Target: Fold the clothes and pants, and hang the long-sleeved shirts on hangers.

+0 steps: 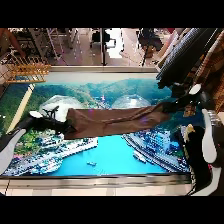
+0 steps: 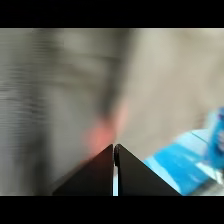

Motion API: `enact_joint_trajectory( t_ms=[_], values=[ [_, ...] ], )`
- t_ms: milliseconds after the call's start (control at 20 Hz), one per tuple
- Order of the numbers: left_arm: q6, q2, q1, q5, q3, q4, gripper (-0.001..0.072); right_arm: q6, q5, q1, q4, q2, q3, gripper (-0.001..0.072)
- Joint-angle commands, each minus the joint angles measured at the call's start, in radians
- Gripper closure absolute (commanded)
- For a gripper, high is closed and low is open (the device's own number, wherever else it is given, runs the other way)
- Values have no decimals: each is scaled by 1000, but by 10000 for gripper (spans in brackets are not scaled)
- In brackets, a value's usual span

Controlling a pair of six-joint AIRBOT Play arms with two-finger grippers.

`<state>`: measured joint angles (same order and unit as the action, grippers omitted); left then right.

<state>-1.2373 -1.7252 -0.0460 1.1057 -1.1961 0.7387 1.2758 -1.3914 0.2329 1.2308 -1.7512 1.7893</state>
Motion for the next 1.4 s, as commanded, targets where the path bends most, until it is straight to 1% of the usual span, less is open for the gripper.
enact_joint_trajectory(
  t_ms=[0, 100, 150, 200, 300, 350, 450, 500, 550, 600, 650, 700, 750, 800, 900, 950, 1050, 1100, 1150, 1200, 1250, 1300, 1350],
  values=[
    [-56, -16, 74, -130, -20, 55, 702, 59, -4, -74, -26, 125, 5, 699],
    [-60, 16, 24, -40, -94, 55, 701, 105, 18, -192, -109, 145, 5, 699],
    [-60, 48, -20, 36, -141, 55, 699, 137, 51, -265, -139, 143, 5, 699],
    [-61, 84, -67, 114, -183, 54, 698, 177, 114, -356, -140, 137, 5, 698],
    [-60, 177, -174, 258, -241, 54, 696, 240, 283, -552, -135, 100, 5, 698],
    [-60, 225, -222, 297, -243, 55, 696, 262, 373, -645, -135, 66, 5, 698],
    [-57, 304, -303, 359, -243, 55, 697, 263, 563, -821, -147, -33, 5, 697],
    [-56, 329, -329, 373, -243, 55, 697, 220, 660, -894, -184, -89, 7, 696],
    [-56, 341, -340, 374, -243, 55, 697, 144, 721, -944, -232, -138, 26, 666],
    [-56, 342, -340, 372, -243, 59, 697, 100, 736, -976, -264, -183, 66, 458],
    [-56, 335, -324, 370, -242, 69, 695, 93, 698, -980, -251, -207, 110, 248],
    [-56, 321, -299, 366, -240, 84, 685, 105, 631, -959, -193, -206, 148, 209],
    [-55, 305, -268, 349, -231, 99, 677, 146, 551, -912, -134, -192, 180, 209],
    [-40, 286, -231, 317, -215, 102, 599, 191, 476, -849, -98, -171, 196, 209],
    [-27, 222, -138, 228, -183, 102, 589, 245, 299, -685, -103, -126, 189, 209],
    [-22, 182, -92, 192, -180, 102, 588, 254, 201, -599, -116, -111, 175, 209],
    [12, 89, -5, 130, -180, 99, 589, 249, 66, -456, -156, -99, 129, 206],
    [14, 39, 32, 103, -180, 99, 589, 248, 25, -402, -178, -98, 98, 197],
    [14, -7, 58, 79, -181, 99, 589, 235, 9, -353, -211, -98, 57, 154],
    [13, -52, 77, 48, -181, 99, 602, 224, 15, -317, -253, -100, 14, 127],
    [6, -87, 84, 24, -183, 99, 686, 177, 23, -288, -312, -106, -26, 127],
    [-18, -112, 83, 7, -185, 99, 701, 132, 37, -265, -375, -119, -63, 127],
    [-32, -126, 82, -7, -185, 100, 702, 97, 57, -249, -431, -142, -87, 127]
  ],
)
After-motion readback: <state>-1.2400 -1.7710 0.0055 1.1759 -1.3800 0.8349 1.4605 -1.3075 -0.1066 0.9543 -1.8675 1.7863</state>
